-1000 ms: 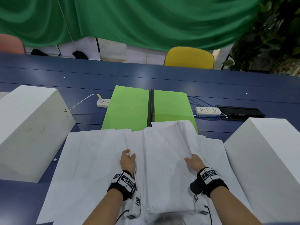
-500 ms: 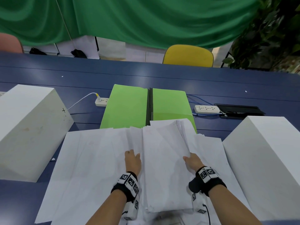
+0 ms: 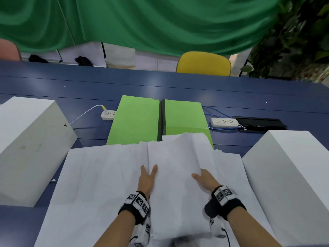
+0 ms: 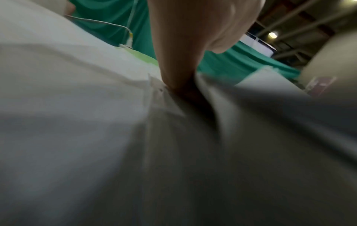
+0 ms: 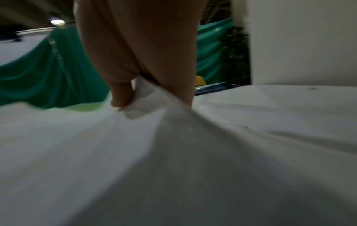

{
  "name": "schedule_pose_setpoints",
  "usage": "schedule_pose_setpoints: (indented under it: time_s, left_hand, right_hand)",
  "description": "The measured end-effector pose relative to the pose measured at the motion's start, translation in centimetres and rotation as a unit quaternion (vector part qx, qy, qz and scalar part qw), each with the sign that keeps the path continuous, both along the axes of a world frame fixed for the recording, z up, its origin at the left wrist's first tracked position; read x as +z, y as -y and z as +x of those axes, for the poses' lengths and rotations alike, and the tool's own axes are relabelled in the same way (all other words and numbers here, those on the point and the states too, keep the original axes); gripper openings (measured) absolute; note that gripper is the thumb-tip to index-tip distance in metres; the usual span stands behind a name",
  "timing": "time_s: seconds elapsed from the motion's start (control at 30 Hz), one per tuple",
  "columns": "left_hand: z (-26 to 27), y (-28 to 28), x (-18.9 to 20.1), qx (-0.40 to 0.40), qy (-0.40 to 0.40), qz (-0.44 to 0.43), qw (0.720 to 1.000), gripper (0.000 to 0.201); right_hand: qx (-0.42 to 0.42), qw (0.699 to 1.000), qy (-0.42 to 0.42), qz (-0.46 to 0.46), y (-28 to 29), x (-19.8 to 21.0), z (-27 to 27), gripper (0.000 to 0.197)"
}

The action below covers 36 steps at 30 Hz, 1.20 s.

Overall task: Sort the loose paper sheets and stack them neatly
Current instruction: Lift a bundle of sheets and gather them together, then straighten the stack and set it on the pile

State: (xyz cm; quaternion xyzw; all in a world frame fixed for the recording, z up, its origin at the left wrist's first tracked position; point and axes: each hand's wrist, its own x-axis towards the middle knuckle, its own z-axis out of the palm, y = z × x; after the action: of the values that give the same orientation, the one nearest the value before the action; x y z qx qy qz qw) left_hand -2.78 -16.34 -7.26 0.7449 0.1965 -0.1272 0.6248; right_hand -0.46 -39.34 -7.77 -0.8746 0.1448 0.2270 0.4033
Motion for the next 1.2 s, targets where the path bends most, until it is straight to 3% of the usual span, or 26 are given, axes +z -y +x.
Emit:
schedule_pose_setpoints:
  time_s: [0.03,0.1,0.2,0.27,0.33,0.4,0.47,0.6,0.7,0.83,0.9,1.0,1.07,1.13,1.2]
  left_hand:
    - [0.0,0.3,-0.2,-0.018,-0.005,0.007,1.0,0.071]
    - [0.3,0.2,0.2,-0.025,0.038,0.025,0.999,0.074]
    - [0.8,-0.5,2.9,-0.027,0.148,-0.023,0.988,0.059]
    - [1.0,-0.8,5.9,-0.037,0.22,-0.061,0.973,0.043]
    - [1.2,-0.9,9.5,-0.042,0.26,-0.088,0.961,0.027]
    - [1.3,-0.8,12.4,-0.056,0.275,-0.102,0.954,0.022]
    - [1.2,-0.6,15.0,-0.053,0.296,-0.085,0.95,0.02]
    - [0.6,-0.9,18.3,-0.01,0.366,-0.121,0.923,0.023]
    - [0.4,-2.0,17.9,0.025,0.384,-0.138,0.913,0.025]
    - [0.7,-2.1,14.7,-0.001,0.321,-0.107,0.941,0.016]
    - [0.9,-2.1,12.7,-0.006,0.269,-0.112,0.957,0.013]
    - [1.5,-3.2,8.6,0.081,0.198,-0.115,0.97,0.043]
    - [1.9,-4.2,5.4,0.129,0.124,-0.014,0.984,0.046]
    - [1.8,-4.6,2.5,0.08,0.029,0.102,0.991,0.044]
    - [1.7,-4.3,0.4,0.017,-0.034,0.16,0.986,0.05]
  right_hand:
    - [0.015,1.0,0.007,-0.017,-0.4,-0.4,0.1,0.036]
    - [-0.015,0.999,0.037,0.022,-0.2,-1.0,0.3,0.044]
    - [-0.113,0.974,0.087,0.177,0.8,0.3,0.3,0.075]
    - [-0.113,0.946,0.101,0.287,0.8,2.8,0.1,0.086]
    - [-0.115,0.921,0.142,0.345,0.3,6.2,0.1,0.073]
    - [-0.111,0.906,0.228,0.34,-0.9,10.0,0.3,0.039]
    - [-0.121,0.887,0.297,0.331,-2.4,13.5,0.4,0.022]
    - [-0.145,0.856,0.368,0.333,-3.8,16.7,0.3,0.03]
    - [-0.135,0.858,0.357,0.344,-3.6,16.5,0.0,0.026]
    - [-0.105,0.926,0.25,0.264,-3.7,12.3,-0.2,0.021]
    - [-0.117,0.937,0.243,0.223,-3.6,10.8,-0.2,0.01]
    - [-0.134,0.937,0.265,0.183,-3.0,11.2,0.2,0.007]
    - [-0.153,0.948,0.235,0.153,-2.1,10.5,0.7,0.009]
    - [-0.159,0.966,0.174,0.105,-1.2,8.1,0.8,0.014]
    - [-0.124,0.986,0.101,0.038,-0.4,4.2,0.5,0.026]
